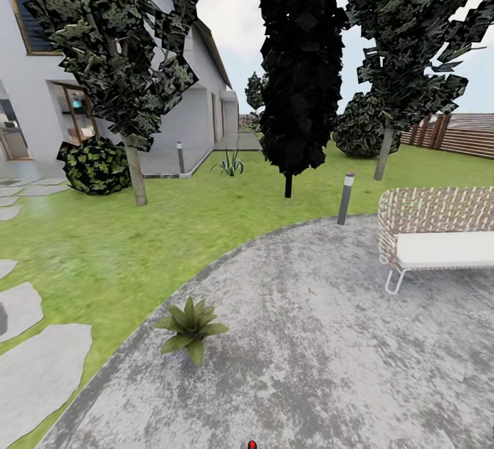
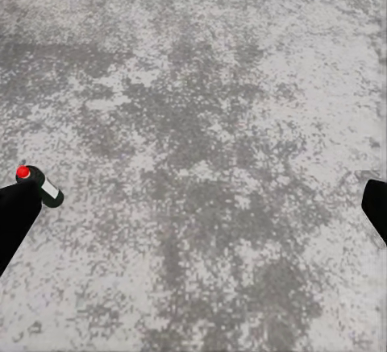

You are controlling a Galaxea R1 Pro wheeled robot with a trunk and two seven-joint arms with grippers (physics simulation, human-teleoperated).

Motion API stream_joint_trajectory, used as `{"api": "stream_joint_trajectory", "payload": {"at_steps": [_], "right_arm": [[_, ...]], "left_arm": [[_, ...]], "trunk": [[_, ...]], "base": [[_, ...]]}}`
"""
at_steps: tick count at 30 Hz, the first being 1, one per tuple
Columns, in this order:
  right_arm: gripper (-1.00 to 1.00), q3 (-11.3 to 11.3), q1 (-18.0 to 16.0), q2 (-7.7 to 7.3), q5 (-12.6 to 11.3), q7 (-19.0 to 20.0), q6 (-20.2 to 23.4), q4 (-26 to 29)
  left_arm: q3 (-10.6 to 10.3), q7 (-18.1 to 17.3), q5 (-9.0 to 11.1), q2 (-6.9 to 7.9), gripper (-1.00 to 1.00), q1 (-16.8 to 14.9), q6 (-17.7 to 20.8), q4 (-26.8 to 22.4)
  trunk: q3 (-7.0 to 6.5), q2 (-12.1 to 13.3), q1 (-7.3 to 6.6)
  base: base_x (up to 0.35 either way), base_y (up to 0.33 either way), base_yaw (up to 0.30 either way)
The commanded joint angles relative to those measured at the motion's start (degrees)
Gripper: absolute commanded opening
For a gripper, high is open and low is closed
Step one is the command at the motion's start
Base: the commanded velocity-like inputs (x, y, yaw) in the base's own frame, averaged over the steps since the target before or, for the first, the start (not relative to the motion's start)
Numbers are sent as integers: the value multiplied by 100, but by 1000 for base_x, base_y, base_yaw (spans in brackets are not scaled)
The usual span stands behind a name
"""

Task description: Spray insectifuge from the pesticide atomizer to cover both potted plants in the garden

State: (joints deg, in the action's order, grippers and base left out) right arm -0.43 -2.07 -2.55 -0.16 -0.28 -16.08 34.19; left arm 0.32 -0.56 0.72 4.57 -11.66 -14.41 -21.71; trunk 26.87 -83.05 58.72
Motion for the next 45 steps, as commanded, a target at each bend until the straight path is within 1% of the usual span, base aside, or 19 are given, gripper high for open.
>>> {"api": "stream_joint_trajectory", "payload": {"at_steps": [1,8,20,31,45], "right_arm": [[100,-1,-4,0,-2,-1,-18,-6],[100,-1,-4,0,-2,-5,-18,-9],[100,-1,-4,0,-2,-5,-19,-9],[100,-7,-4,0,-2,-6,-18,-9],[100,-10,-4,0,-2,-6,-18,-9]], "left_arm": [[3,-6,7,0,100,-3,-18,2],[3,-6,7,0,100,-3,-18,1],[2,2,4,0,100,-3,-14,0],[-6,1,-19,-8,100,-3,-16,0],[-6,-4,-9,-9,100,-3,-18,0]], "trunk": [[6,-3,1],[6,-3,1],[6,-3,1],[6,-3,1],[6,-3,1]], "base": [[98,-187,0],[91,-191,0],[7,-43,3],[-3,-210,187],[-151,-195,7]]}}
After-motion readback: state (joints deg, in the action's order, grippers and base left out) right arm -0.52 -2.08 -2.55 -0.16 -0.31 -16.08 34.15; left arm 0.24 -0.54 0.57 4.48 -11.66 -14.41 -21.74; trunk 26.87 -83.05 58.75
